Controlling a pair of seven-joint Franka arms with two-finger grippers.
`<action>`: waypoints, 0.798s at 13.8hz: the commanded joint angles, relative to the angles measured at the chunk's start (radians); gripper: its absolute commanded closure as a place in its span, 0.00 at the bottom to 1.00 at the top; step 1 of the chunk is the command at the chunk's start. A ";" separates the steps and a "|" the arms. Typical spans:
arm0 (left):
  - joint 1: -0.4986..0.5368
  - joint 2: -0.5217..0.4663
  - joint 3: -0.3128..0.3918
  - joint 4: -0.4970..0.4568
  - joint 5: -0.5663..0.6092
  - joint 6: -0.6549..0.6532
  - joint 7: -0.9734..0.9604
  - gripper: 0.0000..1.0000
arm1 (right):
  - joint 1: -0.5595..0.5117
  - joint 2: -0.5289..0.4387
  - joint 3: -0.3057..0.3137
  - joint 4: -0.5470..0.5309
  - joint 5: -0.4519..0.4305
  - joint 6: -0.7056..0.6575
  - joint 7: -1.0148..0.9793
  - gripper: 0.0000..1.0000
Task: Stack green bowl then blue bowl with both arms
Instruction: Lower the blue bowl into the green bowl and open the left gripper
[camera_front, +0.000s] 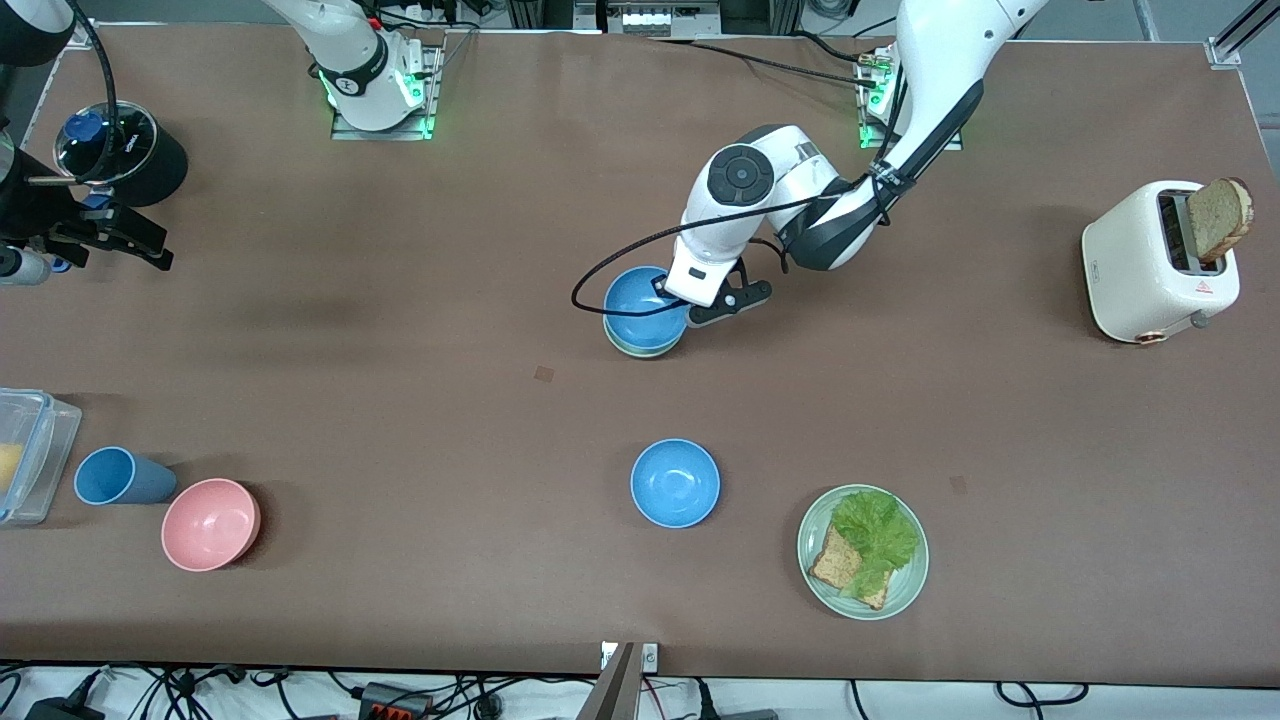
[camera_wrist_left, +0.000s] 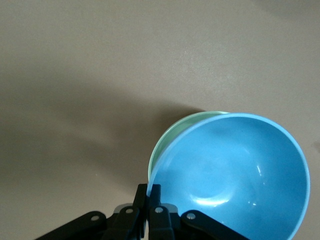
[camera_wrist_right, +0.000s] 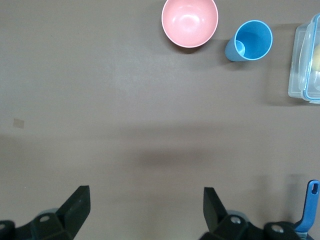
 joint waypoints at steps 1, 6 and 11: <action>-0.019 0.010 0.006 -0.003 0.032 0.015 -0.024 0.98 | -0.014 -0.003 0.013 0.004 0.005 -0.011 0.001 0.00; -0.010 0.006 0.003 0.025 0.035 0.000 -0.067 0.76 | -0.018 -0.003 0.019 0.004 0.005 -0.013 0.001 0.00; 0.068 -0.011 -0.030 0.121 0.035 -0.168 -0.044 0.76 | -0.010 -0.005 0.017 0.003 0.008 -0.020 0.001 0.00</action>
